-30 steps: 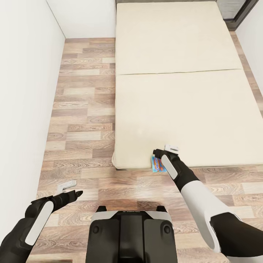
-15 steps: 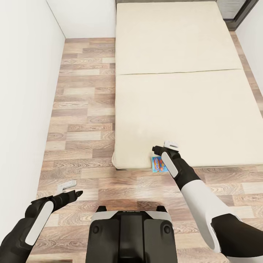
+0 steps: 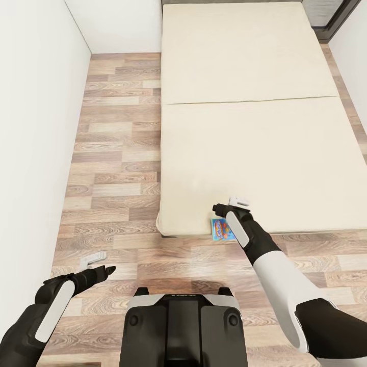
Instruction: Put all the toys in the child's room - the three board games (two on the bed and one on the table), the two jigsaw puzzles on the table, and the tennis ball on the table - inside the toy box on the table in the child's room.
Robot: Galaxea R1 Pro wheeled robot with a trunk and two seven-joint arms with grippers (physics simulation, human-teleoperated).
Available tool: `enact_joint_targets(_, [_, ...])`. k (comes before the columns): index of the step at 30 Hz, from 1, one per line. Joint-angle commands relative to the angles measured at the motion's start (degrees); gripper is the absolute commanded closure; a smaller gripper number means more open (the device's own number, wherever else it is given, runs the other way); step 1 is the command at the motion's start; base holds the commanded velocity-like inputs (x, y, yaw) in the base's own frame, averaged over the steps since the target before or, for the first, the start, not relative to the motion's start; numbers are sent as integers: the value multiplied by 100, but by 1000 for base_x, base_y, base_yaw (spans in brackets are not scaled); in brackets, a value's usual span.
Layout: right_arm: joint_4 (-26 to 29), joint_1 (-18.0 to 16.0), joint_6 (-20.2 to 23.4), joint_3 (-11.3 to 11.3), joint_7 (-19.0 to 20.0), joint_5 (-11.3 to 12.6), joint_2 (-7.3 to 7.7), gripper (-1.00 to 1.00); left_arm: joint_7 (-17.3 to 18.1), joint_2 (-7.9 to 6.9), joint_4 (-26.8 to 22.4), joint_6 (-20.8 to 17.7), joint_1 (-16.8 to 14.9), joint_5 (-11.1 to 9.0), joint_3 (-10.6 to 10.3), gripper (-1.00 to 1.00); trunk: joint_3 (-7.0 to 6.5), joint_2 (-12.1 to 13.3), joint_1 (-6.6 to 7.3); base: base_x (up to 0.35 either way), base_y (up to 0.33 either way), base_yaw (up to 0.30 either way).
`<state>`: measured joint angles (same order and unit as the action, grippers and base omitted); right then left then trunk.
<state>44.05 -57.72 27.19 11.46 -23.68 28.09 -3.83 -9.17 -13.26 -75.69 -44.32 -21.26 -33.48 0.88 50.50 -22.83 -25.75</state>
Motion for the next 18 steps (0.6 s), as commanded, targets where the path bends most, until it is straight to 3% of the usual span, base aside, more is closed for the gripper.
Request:
enact_joint_targets(1, [11,-1,16,11,-53,64,14,-100,-49,-1,-8,-24,-1,-61,0,-100,6,-9,-3,0,0,0])
enact_joint_targets(9, [585,143,373,-292,56,217,402,-100,-49,-1,-8,-24,-1,-62,-7,-100,6,-9,-3,0,0,0])
enact_joint_targets(18, [1889,711,1072,-954,571,768,920,-100,-48,-1,-9,-24,-1,-62,-9,-100,6,-9,-3,0,0,0])
